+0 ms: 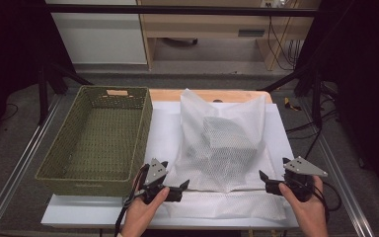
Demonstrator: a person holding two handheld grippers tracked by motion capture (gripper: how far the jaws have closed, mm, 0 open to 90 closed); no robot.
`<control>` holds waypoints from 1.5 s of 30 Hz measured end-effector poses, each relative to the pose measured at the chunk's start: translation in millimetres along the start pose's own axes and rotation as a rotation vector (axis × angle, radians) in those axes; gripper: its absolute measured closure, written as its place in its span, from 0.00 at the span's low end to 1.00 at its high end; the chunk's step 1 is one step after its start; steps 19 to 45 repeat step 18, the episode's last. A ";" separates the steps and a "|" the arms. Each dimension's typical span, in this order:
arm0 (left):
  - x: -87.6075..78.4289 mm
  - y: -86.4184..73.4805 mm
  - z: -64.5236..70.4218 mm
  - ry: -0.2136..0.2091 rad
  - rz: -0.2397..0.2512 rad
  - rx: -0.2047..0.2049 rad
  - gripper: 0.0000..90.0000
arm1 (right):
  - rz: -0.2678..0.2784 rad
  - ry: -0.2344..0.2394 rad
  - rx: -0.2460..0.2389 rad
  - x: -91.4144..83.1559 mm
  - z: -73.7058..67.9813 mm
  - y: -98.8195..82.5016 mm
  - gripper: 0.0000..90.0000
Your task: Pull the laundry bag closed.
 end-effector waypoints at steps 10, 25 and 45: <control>23.5 -2.2 -14.4 0.052 -0.033 -0.023 0.09 | 0.009 -0.040 0.131 18.6 18.0 -20.3 0.15; 17.7 -7.7 -4.6 0.098 -0.035 0.003 0.09 | 0.000 -0.055 0.156 19.6 14.2 -36.1 0.18; 17.7 -7.7 -4.6 0.098 -0.035 0.003 0.09 | 0.000 -0.055 0.156 19.6 14.2 -36.1 0.18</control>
Point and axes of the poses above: each handheld gripper's, and its own axes: x roughly forward along the jaws, y roughly out of its top, z roughly to its right, the point moved 4 cm from there along x, roughly forward along the jaws, and after that the axes turned 11 degrees about -z, right-handed, at the moved point
